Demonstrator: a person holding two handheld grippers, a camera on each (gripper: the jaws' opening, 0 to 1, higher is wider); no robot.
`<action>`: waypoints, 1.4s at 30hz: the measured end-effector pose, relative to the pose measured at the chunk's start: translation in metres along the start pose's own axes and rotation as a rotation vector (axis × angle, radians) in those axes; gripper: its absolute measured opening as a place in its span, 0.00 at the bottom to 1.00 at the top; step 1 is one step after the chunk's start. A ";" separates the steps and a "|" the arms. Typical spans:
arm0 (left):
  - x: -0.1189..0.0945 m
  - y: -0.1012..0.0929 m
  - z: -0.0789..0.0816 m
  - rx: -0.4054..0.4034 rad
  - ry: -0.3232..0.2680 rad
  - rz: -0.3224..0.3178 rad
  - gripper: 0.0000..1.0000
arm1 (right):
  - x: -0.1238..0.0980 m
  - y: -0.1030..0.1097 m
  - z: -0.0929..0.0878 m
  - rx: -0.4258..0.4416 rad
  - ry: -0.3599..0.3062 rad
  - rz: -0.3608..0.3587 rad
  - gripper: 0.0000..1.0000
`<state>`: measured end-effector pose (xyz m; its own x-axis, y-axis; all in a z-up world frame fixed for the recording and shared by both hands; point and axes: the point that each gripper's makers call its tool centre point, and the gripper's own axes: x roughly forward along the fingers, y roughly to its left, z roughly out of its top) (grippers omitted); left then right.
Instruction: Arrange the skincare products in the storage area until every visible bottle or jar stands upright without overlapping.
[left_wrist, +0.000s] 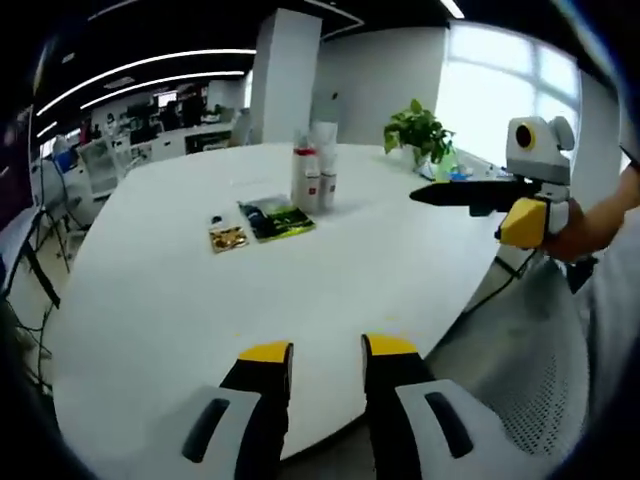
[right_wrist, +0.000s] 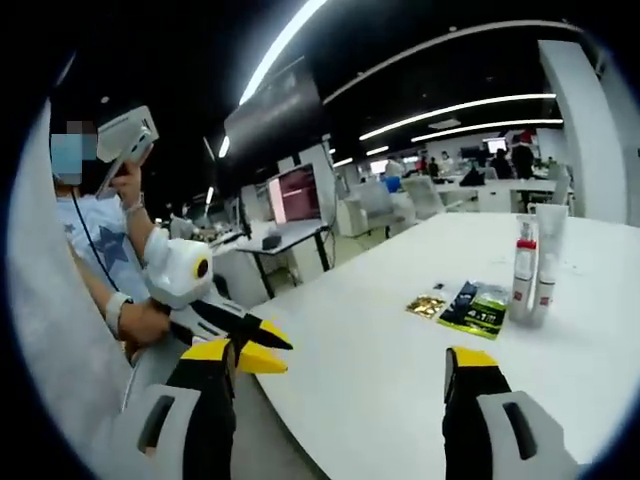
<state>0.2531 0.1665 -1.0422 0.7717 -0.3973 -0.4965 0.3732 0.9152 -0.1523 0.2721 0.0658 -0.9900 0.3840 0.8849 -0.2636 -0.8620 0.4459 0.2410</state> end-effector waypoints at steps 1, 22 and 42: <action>0.000 0.000 0.002 -0.003 -0.012 0.003 0.37 | 0.000 0.000 0.001 0.002 -0.008 -0.002 0.89; -0.011 0.021 0.051 -0.032 -0.292 0.117 0.99 | 0.006 0.000 0.001 -0.093 -0.033 -0.026 0.99; -0.030 0.029 0.061 -0.126 -0.288 0.057 0.96 | -0.003 -0.007 0.018 -0.061 -0.103 -0.157 0.97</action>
<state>0.2720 0.2009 -0.9798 0.9105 -0.3314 -0.2474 0.2722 0.9306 -0.2446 0.2825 0.0623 -0.9737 0.5441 0.8158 -0.1961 -0.8063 0.5730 0.1469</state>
